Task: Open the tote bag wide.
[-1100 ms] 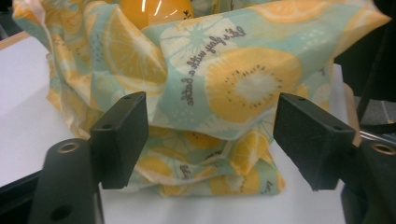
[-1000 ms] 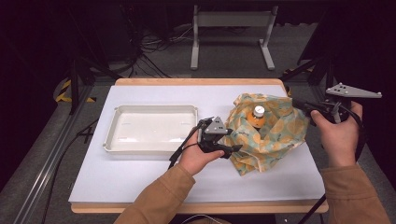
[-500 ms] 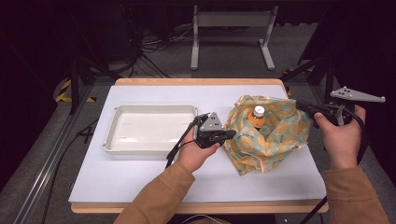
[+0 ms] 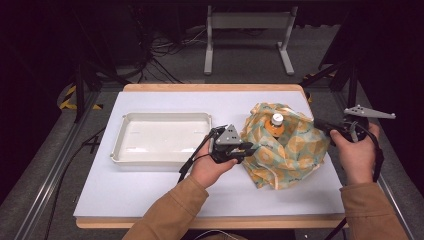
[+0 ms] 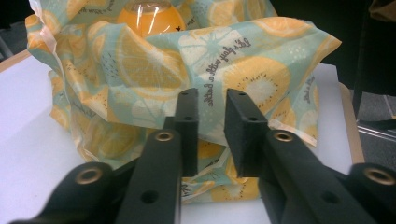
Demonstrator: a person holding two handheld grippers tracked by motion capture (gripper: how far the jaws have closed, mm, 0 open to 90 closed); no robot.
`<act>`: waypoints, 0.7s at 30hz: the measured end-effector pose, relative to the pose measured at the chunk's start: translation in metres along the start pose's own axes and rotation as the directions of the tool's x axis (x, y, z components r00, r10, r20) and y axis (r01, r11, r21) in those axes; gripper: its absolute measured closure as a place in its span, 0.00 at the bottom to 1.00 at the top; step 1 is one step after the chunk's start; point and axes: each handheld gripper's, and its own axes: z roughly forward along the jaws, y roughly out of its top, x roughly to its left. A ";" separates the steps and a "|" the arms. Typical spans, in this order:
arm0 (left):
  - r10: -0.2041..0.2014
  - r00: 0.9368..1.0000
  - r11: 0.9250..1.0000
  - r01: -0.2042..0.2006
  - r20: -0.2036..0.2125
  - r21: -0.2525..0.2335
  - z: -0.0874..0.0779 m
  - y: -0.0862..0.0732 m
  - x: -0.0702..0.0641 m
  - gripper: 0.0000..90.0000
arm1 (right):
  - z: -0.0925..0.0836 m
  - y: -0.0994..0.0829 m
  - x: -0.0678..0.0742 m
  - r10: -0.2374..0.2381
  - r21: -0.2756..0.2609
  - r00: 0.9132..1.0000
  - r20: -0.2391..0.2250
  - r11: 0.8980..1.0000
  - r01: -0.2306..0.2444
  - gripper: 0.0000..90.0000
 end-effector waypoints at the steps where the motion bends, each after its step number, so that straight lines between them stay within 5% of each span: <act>1: -0.004 1.000 1.000 0.004 -0.001 -0.002 0.001 0.000 0.000 0.75 | 0.002 -0.002 -0.001 0.003 0.007 1.000 0.000 1.000 -0.003 1.00; 4: -0.011 1.000 1.000 0.011 -0.018 0.002 0.003 0.000 -0.001 0.60 | 0.011 -0.010 -0.004 0.011 0.029 1.000 0.004 1.000 -0.011 1.00; 8: -0.019 1.000 1.000 0.019 -0.010 0.010 0.008 -0.001 -0.001 0.51 | 0.023 -0.021 -0.005 0.026 0.065 1.000 0.007 0.997 -0.027 1.00; 16: -0.027 0.999 0.999 0.027 -0.020 0.022 0.020 -0.002 0.001 0.52 | 0.037 -0.037 -0.007 0.023 0.115 1.000 0.016 0.993 -0.025 1.00; 21: -0.018 1.000 0.999 0.018 -0.006 0.034 0.023 -0.002 0.000 0.66 | 0.043 -0.049 -0.009 0.031 0.156 0.999 0.021 0.987 -0.034 1.00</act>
